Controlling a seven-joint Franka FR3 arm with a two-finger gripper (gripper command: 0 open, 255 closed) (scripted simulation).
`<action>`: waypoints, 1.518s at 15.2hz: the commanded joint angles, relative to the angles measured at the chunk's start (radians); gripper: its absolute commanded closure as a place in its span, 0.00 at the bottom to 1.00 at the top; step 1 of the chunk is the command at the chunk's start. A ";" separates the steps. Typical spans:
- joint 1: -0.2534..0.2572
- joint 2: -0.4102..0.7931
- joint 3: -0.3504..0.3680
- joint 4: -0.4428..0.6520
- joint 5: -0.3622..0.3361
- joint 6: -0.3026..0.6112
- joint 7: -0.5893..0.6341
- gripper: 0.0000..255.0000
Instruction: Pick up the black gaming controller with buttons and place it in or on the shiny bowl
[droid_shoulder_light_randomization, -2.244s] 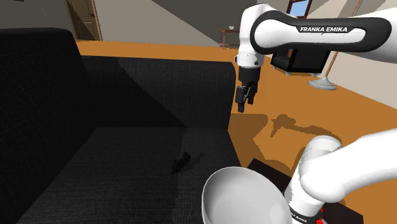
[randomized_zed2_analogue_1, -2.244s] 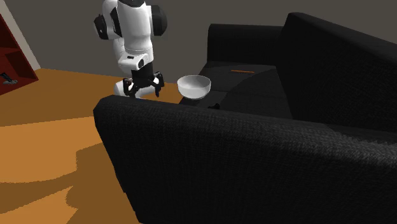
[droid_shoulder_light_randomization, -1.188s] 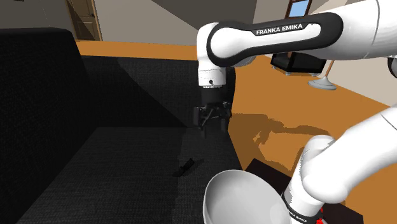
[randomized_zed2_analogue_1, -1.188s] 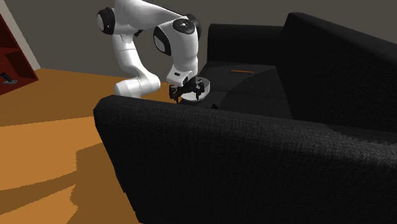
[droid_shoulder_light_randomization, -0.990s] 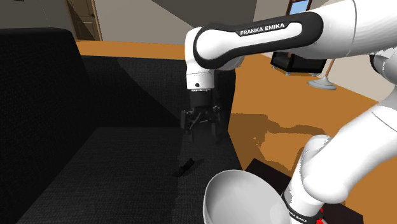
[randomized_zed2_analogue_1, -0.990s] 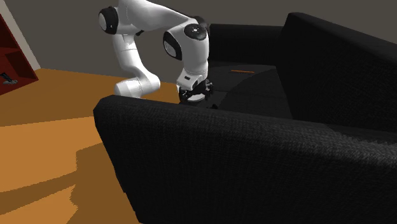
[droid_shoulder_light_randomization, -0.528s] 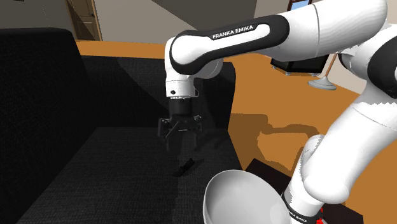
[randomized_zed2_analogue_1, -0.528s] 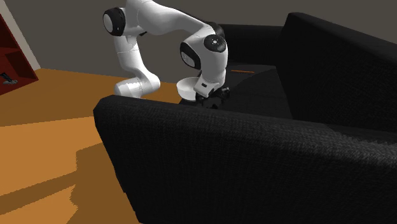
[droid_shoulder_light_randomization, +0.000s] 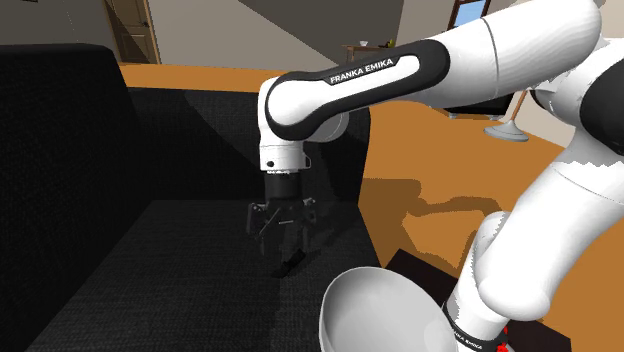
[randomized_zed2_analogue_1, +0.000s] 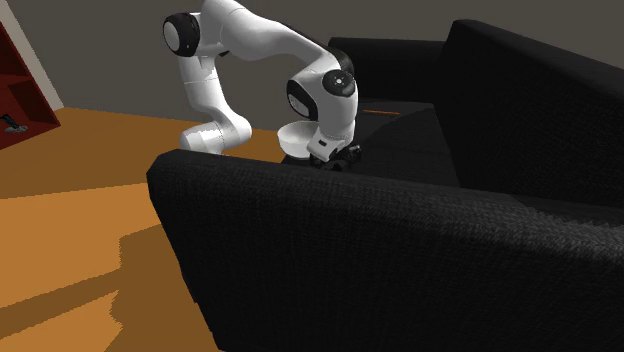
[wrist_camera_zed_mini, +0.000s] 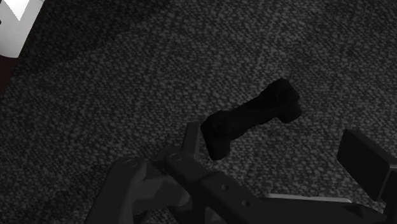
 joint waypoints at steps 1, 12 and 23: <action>0.001 -0.001 0.002 -0.005 0.002 0.005 0.000 0.00; 0.001 -0.002 0.001 -0.005 0.001 0.003 0.000 1.00; -0.002 -0.025 -0.007 0.064 -0.004 -0.084 0.028 1.00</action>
